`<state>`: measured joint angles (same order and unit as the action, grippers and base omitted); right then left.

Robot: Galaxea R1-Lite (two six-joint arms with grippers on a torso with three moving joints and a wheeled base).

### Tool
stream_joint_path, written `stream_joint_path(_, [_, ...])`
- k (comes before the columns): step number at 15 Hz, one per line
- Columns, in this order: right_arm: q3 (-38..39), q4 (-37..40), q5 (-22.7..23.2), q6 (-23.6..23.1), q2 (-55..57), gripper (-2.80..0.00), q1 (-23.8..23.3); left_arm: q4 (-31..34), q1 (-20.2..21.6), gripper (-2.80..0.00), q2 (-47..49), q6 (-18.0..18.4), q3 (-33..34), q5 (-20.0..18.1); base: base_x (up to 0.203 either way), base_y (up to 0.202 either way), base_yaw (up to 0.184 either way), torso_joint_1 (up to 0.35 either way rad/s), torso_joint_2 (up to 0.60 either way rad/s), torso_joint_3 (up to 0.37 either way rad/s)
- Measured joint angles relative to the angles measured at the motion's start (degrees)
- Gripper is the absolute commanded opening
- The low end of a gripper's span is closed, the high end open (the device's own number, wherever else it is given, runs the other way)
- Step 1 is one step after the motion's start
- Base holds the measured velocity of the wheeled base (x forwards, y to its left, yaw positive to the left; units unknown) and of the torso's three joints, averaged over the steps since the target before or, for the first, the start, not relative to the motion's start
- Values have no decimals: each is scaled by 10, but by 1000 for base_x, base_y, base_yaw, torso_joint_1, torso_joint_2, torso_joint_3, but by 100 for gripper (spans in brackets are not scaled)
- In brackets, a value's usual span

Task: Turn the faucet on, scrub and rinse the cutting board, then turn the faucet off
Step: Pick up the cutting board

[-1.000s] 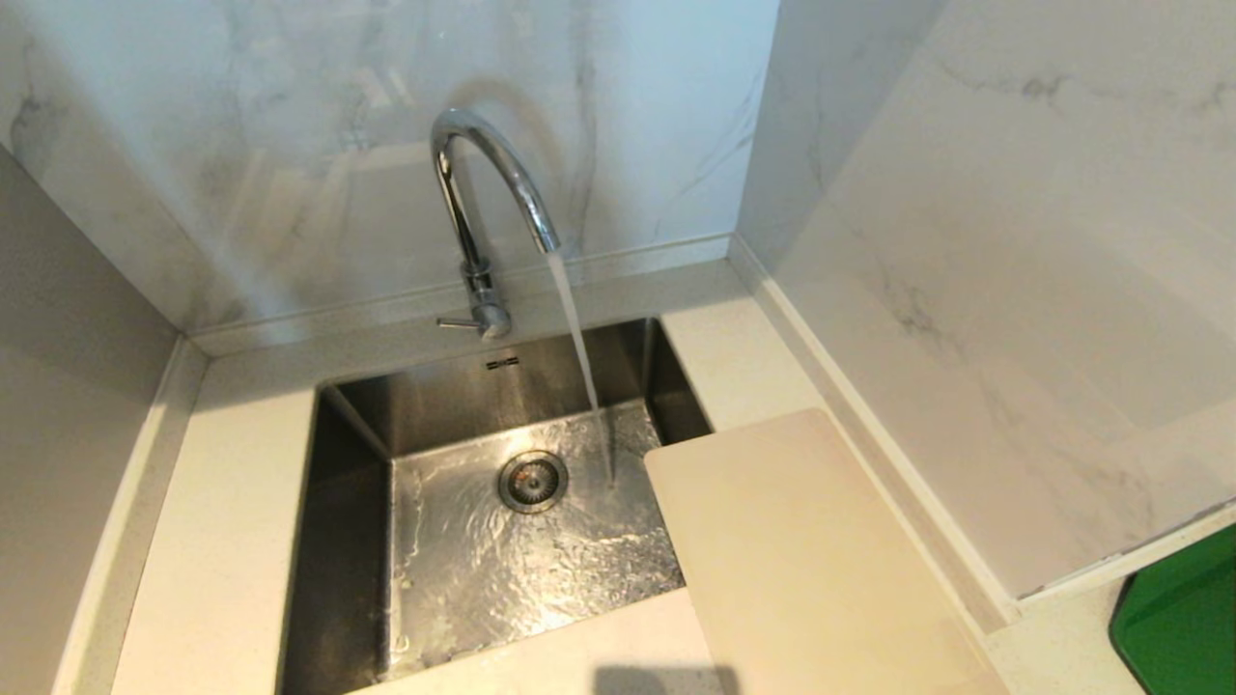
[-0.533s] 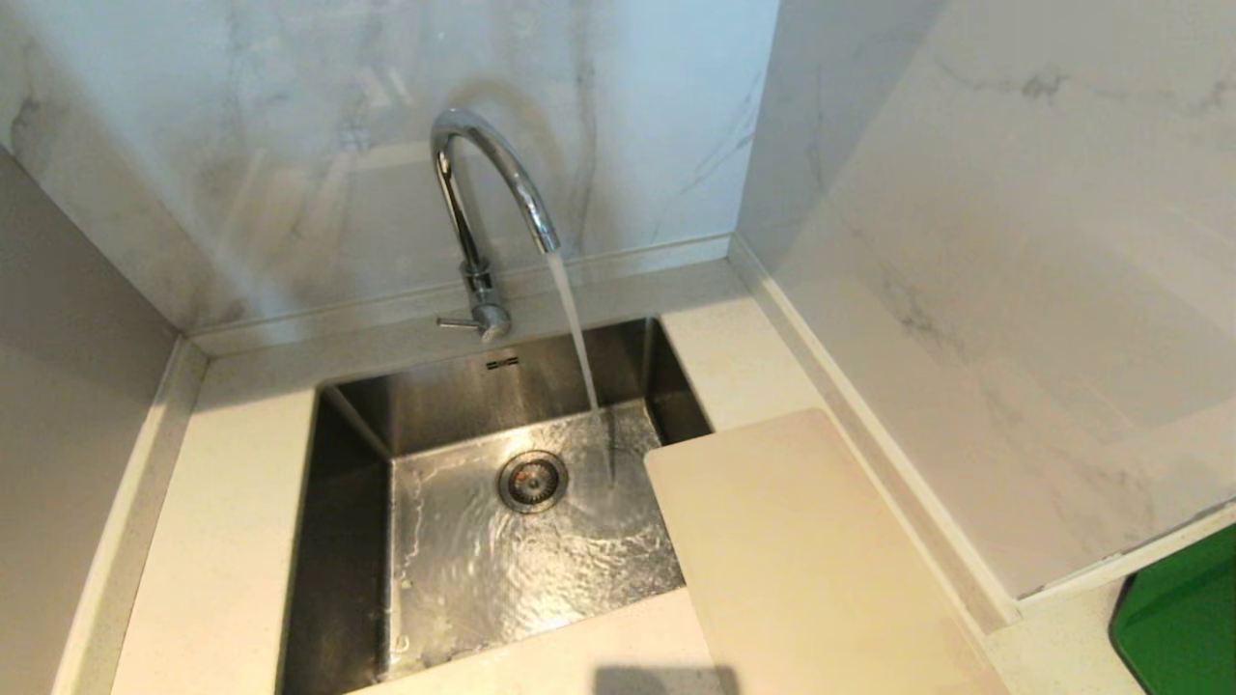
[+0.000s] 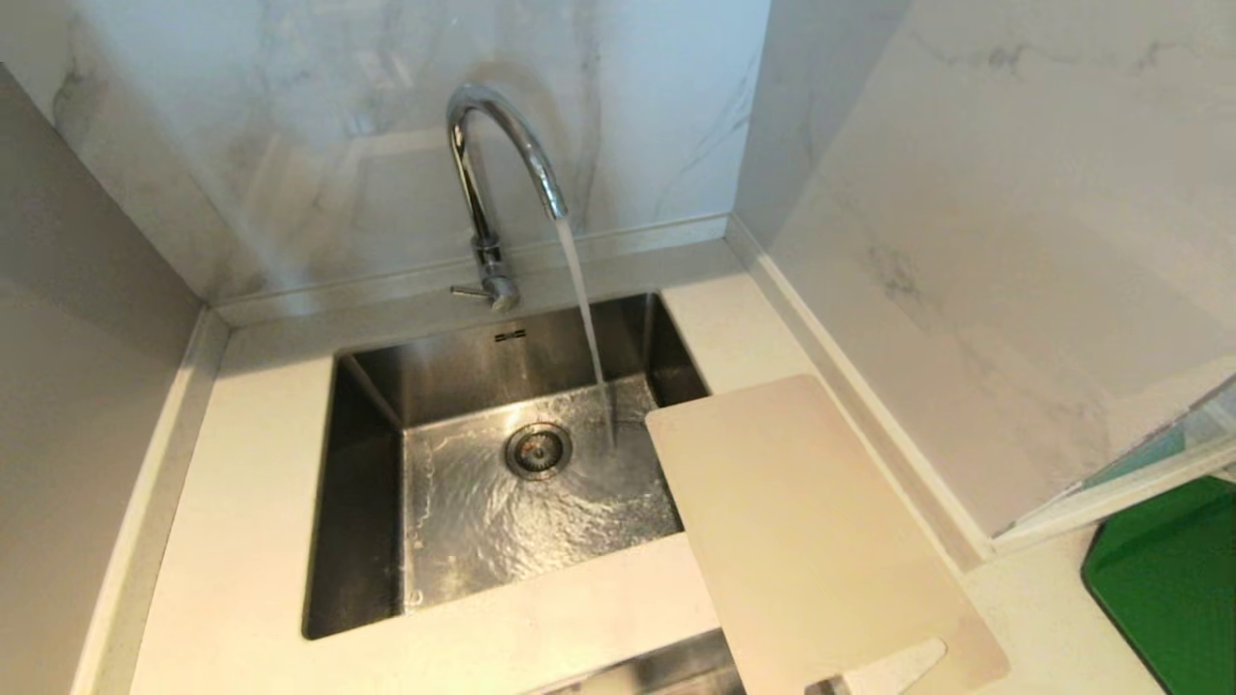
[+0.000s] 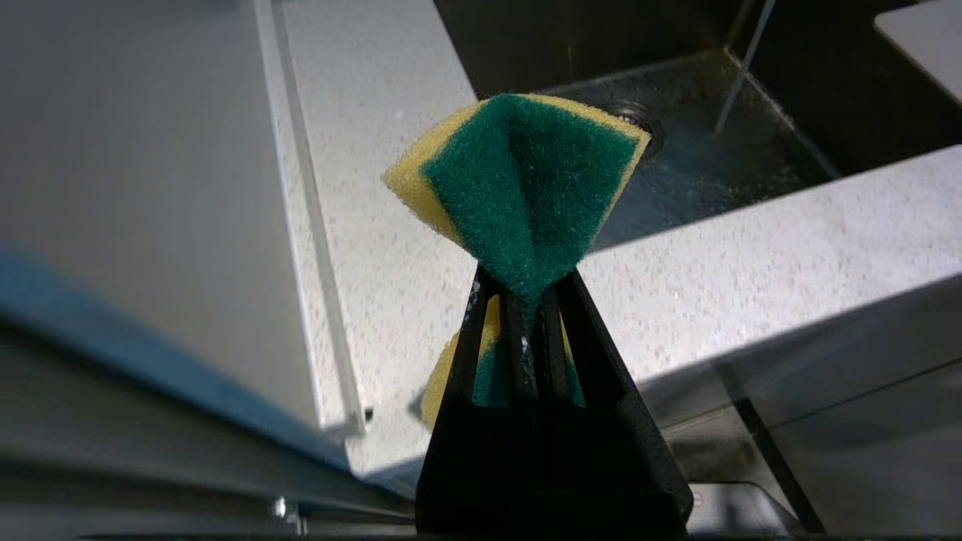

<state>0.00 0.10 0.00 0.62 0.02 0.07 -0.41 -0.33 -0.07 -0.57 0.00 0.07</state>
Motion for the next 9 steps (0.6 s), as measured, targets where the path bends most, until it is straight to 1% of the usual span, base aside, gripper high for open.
stream_joint_path(3, [0, 0, 0, 0, 0, -280, 0, 0, 0, -280, 0, 0, 0, 0, -195, 0, 8, -2, 5, 4])
stream_joint_path(4, [0, 0, 0, 0, 0, -280, 0, 0, 0, -280, 0, 1, 0, 0, -72, 0, -29, -8, -8, -1])
stream_joint_path(9, [0, 0, 0, -2, 0, -280, 0, 0, 0, -280, 0, 1, 0, 0, 0, 0, 0, 0, 0, 0])
